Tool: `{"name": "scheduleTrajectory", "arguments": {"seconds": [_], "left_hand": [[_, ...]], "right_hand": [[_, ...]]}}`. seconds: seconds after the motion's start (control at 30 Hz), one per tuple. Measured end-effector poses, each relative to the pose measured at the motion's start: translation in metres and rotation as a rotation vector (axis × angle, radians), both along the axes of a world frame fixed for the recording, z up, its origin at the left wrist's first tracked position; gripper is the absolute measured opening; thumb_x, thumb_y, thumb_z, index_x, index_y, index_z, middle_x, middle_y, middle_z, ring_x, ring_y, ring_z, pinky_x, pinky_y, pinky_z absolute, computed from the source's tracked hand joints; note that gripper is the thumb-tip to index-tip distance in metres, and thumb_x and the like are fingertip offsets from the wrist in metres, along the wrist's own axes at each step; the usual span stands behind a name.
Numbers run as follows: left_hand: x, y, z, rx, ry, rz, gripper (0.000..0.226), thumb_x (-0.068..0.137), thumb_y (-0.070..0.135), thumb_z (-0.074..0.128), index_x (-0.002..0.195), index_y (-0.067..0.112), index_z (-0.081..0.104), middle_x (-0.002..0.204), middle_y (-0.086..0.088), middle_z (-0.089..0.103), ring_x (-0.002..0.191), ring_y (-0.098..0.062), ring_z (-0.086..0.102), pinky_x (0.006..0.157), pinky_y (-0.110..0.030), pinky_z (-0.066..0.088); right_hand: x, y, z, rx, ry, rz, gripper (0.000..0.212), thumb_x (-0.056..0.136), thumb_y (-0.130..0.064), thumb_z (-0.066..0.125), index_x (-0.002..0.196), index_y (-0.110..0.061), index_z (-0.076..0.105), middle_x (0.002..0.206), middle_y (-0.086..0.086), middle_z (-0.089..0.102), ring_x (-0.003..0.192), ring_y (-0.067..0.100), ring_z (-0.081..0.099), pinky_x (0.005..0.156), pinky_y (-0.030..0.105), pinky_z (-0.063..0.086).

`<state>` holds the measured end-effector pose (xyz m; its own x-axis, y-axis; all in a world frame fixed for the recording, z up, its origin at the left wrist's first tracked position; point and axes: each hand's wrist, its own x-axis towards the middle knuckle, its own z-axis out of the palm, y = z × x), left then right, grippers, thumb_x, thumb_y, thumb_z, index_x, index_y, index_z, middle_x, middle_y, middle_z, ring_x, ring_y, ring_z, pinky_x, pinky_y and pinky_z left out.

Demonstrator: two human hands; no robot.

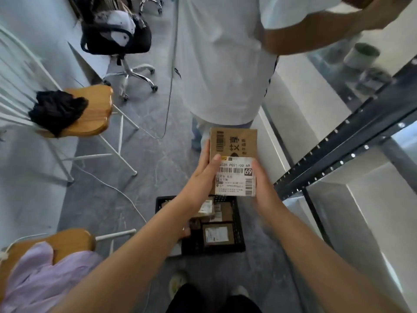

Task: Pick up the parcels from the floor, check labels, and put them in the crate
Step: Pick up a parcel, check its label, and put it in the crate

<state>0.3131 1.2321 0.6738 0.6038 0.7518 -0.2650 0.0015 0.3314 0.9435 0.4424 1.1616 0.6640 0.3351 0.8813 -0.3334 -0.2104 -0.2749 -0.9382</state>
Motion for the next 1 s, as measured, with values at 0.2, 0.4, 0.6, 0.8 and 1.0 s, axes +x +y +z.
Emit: {"name": "scheduleTrajectory", "arguments": {"seconds": [0.2,0.4,0.6,0.8,1.0], "left_hand": [[0.035,0.021,-0.153,-0.091,0.013,0.002,0.046,0.100,0.027,0.041,0.139,0.046,0.027,0.123,0.005,0.063,0.109,-0.012,0.064,0.094,-0.034,0.053],[0.059,0.030,-0.333,-0.108,0.121,-0.012,0.059,0.101,0.033,0.038,0.149,0.044,0.007,0.138,0.007,0.053,0.108,0.002,0.061,0.083,-0.015,0.053],[0.066,0.028,-0.497,-0.117,0.259,-0.084,0.052,0.100,0.035,0.040,0.147,0.041,0.020,0.124,0.011,0.059,0.100,0.004,0.061,0.079,-0.013,0.052],[0.071,0.025,-0.568,0.109,0.460,-0.199,0.045,0.094,0.033,0.054,0.137,0.032,0.041,0.119,0.011,0.064,0.107,-0.007,0.062,0.091,-0.031,0.053],[0.086,0.017,-0.578,0.378,0.722,-0.063,0.038,0.093,0.031,0.056,0.129,0.020,0.049,0.114,0.003,0.067,0.101,-0.013,0.063,0.083,-0.027,0.054]], "right_hand": [[0.038,0.025,-0.153,-0.086,0.052,0.032,0.046,0.096,-0.036,0.037,0.136,-0.014,0.043,0.123,0.009,0.062,0.102,0.012,0.066,0.070,0.017,0.054],[0.065,0.032,-0.331,-0.197,0.015,0.032,0.043,0.101,-0.035,0.026,0.134,-0.014,0.046,0.105,-0.001,0.066,0.076,-0.003,0.069,0.057,0.011,0.050],[0.071,0.025,-0.499,-0.305,0.036,-0.002,0.042,0.101,-0.036,0.029,0.133,-0.018,0.048,0.109,0.005,0.068,0.082,0.008,0.071,0.059,0.017,0.053],[0.073,0.005,-0.577,-0.356,-0.092,-0.085,0.033,0.101,-0.031,0.031,0.120,-0.016,0.054,0.092,0.000,0.066,0.060,-0.008,0.064,0.048,0.007,0.045],[0.070,0.016,-0.582,-0.368,-0.248,-0.080,0.040,0.102,-0.028,0.031,0.141,-0.025,0.037,0.116,0.002,0.062,0.085,0.003,0.062,0.056,0.010,0.050]]}}
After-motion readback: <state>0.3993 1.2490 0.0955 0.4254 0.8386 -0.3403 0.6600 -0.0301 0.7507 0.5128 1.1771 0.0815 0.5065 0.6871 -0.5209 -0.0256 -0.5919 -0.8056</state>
